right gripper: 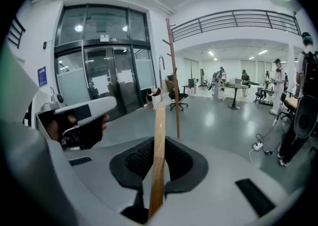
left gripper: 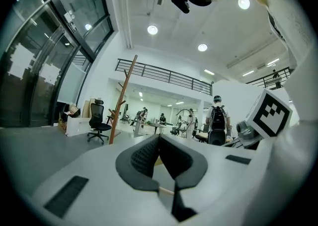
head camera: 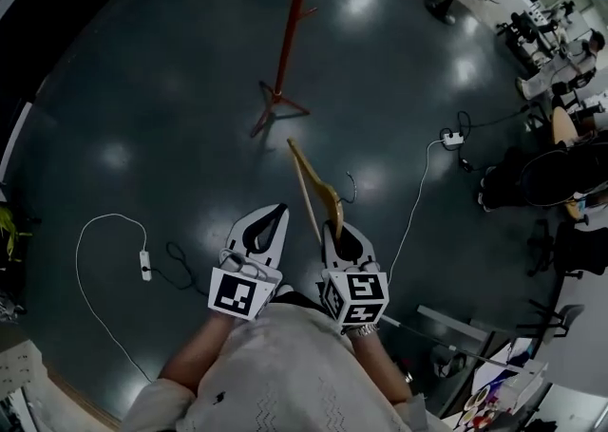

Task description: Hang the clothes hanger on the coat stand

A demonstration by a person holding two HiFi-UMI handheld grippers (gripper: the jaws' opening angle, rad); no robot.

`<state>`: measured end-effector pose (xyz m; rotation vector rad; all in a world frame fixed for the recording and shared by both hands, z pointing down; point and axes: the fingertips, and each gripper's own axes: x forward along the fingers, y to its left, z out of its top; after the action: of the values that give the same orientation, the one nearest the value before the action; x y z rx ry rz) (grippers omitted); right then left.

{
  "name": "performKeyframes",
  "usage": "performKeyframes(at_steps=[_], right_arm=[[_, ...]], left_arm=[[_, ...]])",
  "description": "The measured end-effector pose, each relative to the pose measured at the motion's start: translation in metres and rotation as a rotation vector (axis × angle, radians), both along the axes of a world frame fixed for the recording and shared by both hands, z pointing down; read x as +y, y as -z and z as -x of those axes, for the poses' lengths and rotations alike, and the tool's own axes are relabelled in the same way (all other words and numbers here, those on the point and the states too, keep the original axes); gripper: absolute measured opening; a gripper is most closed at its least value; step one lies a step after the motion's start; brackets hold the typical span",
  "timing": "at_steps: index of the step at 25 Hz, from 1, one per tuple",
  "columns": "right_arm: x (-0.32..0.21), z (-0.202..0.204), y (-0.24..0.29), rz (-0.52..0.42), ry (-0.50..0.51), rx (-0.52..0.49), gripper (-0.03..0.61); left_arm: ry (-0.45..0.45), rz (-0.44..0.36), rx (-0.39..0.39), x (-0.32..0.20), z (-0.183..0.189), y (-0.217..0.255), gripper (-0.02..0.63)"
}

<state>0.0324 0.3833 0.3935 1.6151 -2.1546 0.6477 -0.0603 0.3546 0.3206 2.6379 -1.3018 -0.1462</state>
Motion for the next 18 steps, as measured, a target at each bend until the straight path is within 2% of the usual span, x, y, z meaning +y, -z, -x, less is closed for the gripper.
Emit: performKeyframes(at_steps=[6,10,13,18], right_arm=[[-0.076,0.024,0.022,-0.055,-0.075,0.016,0.069],[-0.11,0.035,0.026,-0.059,-0.096,0.026,0.069],[-0.133,0.038,0.026,-0.048,-0.087,0.038,0.069],[-0.181,0.03,0.01,-0.021,-0.072,0.046,0.069]], left_arm=[[-0.062,-0.041,0.013,-0.072,0.031,0.017,0.012],[-0.073,-0.017,-0.023,-0.105,0.051,0.013,0.012],[-0.082,0.006,-0.059,-0.127,0.054,0.007,0.012],[-0.069,0.011,-0.06,-0.174,0.047,0.0,0.012]])
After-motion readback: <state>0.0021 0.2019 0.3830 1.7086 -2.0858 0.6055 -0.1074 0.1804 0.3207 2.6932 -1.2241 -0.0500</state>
